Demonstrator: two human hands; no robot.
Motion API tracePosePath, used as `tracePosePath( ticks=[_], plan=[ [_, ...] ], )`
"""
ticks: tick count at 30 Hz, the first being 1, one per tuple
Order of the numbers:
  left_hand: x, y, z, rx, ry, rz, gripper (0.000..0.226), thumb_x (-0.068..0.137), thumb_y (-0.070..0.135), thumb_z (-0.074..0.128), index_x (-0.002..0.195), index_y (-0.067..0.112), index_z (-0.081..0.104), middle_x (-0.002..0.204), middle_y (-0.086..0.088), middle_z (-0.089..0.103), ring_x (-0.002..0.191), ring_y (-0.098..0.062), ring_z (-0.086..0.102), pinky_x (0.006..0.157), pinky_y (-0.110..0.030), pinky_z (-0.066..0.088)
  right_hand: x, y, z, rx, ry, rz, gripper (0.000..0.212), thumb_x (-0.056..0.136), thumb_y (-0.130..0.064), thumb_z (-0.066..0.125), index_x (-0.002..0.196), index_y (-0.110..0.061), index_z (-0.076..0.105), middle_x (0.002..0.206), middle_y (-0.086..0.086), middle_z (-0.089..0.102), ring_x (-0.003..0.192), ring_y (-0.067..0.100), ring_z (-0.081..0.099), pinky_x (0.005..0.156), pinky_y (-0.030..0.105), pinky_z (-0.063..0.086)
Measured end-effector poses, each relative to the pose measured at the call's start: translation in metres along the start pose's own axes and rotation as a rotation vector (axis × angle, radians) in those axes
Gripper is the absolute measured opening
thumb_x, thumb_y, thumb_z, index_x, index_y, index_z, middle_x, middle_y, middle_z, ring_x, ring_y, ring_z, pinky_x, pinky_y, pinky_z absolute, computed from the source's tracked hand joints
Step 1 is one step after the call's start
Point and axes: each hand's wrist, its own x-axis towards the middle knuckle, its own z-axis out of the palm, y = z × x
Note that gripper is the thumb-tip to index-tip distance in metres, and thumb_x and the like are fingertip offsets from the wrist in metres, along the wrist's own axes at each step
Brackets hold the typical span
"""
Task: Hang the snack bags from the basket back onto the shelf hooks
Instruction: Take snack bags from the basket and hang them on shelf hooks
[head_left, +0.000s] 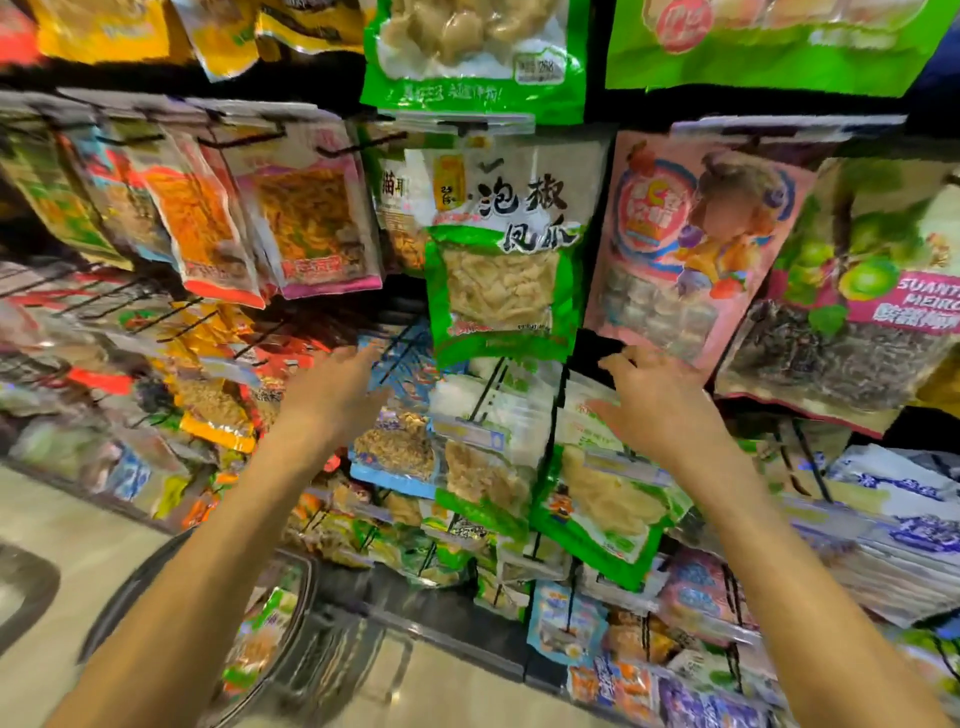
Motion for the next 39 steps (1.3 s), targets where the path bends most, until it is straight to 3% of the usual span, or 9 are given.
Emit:
tracePosePath(
  ticks=[10, 17, 21, 26, 29, 39],
  plan=[
    [-0.075, -0.127, -0.009, 0.159, 0.053, -0.129, 0.06, 0.097, 0.053, 0.048, 0.146, 0.021, 0.037, 0.144, -0.012, 0.045, 0.137, -0.036, 0.035, 0.105, -0.052, 0.036, 0.009, -0.162, -0.003, -0.139, -0.117, -0.171, 0.057, 0.099, -0.048, 0.048, 0.146, -0.018, 0.037, 0.157, 0.011, 0.024, 0.144, 0.033, 0.023, 0.109, 0.048, 0.033],
    [-0.153, -0.272, -0.019, 0.203, 0.05, -0.268, 0.05, 0.097, 0.051, 0.046, 0.137, 0.021, 0.044, 0.141, -0.011, 0.045, 0.132, -0.035, 0.038, 0.104, -0.052, 0.036, -0.004, -0.318, 0.009, -0.204, -0.084, -0.318, 0.062, 0.096, -0.052, 0.05, 0.146, -0.016, 0.037, 0.148, 0.012, 0.036, 0.137, 0.034, 0.033, 0.105, 0.049, 0.038],
    [-0.209, -0.351, -0.02, 0.218, 0.04, -0.376, 0.058, 0.094, 0.056, 0.04, 0.141, 0.023, 0.044, 0.142, -0.011, 0.048, 0.131, -0.034, 0.043, 0.101, -0.049, 0.039, -0.017, -0.406, 0.021, -0.195, -0.08, -0.434, 0.056, 0.097, -0.046, 0.05, 0.143, -0.016, 0.04, 0.145, 0.014, 0.04, 0.134, 0.034, 0.036, 0.105, 0.049, 0.04],
    [-0.259, -0.434, -0.02, 0.284, -0.009, -0.429, 0.052, 0.093, 0.051, 0.051, 0.138, 0.026, 0.046, 0.14, -0.007, 0.05, 0.128, -0.032, 0.044, 0.1, -0.046, 0.042, -0.028, -0.493, 0.042, -0.182, -0.144, -0.503, 0.056, 0.095, -0.051, 0.051, 0.139, -0.018, 0.046, 0.144, 0.012, 0.043, 0.135, 0.033, 0.037, 0.104, 0.049, 0.038],
    [-0.267, -0.47, -0.02, 0.279, -0.073, -0.472, 0.057, 0.093, 0.051, 0.05, 0.144, 0.027, 0.04, 0.14, -0.008, 0.05, 0.13, -0.033, 0.043, 0.103, -0.048, 0.039, -0.026, -0.532, 0.053, -0.192, -0.219, -0.52, 0.058, 0.097, -0.051, 0.049, 0.143, -0.017, 0.041, 0.146, 0.013, 0.04, 0.136, 0.035, 0.036, 0.107, 0.051, 0.036],
    [-0.232, -0.553, 0.023, 0.269, -0.185, -0.468, 0.047, 0.095, 0.047, 0.044, 0.134, 0.022, 0.049, 0.132, -0.008, 0.054, 0.125, -0.033, 0.047, 0.099, -0.048, 0.04, 0.015, -0.617, 0.109, -0.161, -0.301, -0.548, 0.058, 0.098, -0.052, 0.047, 0.144, -0.016, 0.041, 0.148, 0.01, 0.039, 0.138, 0.036, 0.032, 0.104, 0.052, 0.037]
  ],
)
